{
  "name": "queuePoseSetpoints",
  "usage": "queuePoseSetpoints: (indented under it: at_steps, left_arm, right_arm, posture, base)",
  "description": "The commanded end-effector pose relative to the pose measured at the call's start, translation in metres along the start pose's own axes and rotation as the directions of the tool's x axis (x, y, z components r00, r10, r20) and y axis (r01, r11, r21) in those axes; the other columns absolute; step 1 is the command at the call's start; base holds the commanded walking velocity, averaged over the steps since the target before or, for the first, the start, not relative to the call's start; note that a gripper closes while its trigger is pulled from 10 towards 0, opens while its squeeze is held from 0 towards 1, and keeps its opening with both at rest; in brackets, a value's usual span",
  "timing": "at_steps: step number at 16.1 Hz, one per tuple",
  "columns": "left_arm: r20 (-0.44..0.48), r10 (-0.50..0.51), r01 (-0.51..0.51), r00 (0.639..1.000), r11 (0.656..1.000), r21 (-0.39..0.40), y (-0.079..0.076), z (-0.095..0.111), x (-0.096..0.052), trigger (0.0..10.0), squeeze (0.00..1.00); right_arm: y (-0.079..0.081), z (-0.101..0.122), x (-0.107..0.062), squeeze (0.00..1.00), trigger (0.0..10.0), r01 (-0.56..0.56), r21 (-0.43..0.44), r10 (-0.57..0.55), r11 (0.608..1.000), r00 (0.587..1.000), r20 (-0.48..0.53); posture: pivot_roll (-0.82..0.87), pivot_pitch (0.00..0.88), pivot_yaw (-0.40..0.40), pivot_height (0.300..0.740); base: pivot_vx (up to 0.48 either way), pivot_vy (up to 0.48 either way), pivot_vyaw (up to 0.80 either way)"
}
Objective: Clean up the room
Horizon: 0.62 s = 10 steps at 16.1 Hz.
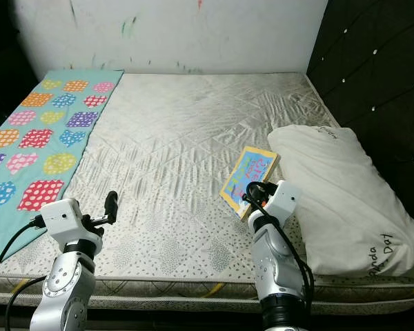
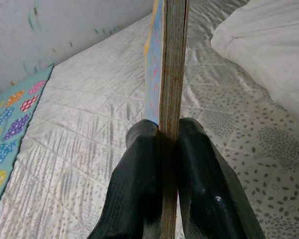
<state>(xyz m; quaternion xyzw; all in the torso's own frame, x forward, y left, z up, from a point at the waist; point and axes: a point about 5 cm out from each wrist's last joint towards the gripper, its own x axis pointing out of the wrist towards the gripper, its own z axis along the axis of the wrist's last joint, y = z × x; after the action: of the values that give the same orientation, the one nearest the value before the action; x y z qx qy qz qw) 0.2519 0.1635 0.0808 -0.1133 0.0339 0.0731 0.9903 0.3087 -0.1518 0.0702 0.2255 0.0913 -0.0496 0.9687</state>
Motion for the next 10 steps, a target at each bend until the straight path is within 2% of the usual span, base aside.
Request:
queuePoseSetpoints:
  at_steps: [1, 5, 10]
  left_arm:
    - [0.004, 0.010, -0.010, 1.000, 1.000, 0.011, 0.0014, 0.0008, -0.0015, 10.0, 0.00]
    - [0.003, 0.011, -0.011, 1.000, 1.000, 0.015, 0.0026, 0.0002, -0.0022, 10.0, 0.00]
    - [0.003, 0.010, -0.011, 1.000, 1.000, 0.015, 0.0024, 0.0002, -0.0019, 10.0, 0.00]
  right_arm:
    - [0.0067, 0.0103, -0.0003, 0.00, 10.0, -0.034, -0.013, 0.035, 0.999, 0.998, 0.057]
    - [0.0067, 0.0090, -0.0009, 0.00, 10.0, -0.036, -0.016, 0.037, 0.999, 0.998, 0.053]
    - [0.0064, 0.0087, -0.0009, 0.00, 10.0, -0.039, -0.023, 0.040, 0.999, 0.998, 0.054]
  posture:
    - [0.03, 0.000, 0.021, 0.686]
    - [0.03, 0.000, 0.021, 0.631]
    - [0.03, 0.000, 0.020, 0.586]
  base:
    - [0.000, 0.000, 0.00]
    - [0.000, 0.000, 0.00]
    - [0.000, 0.000, 0.00]
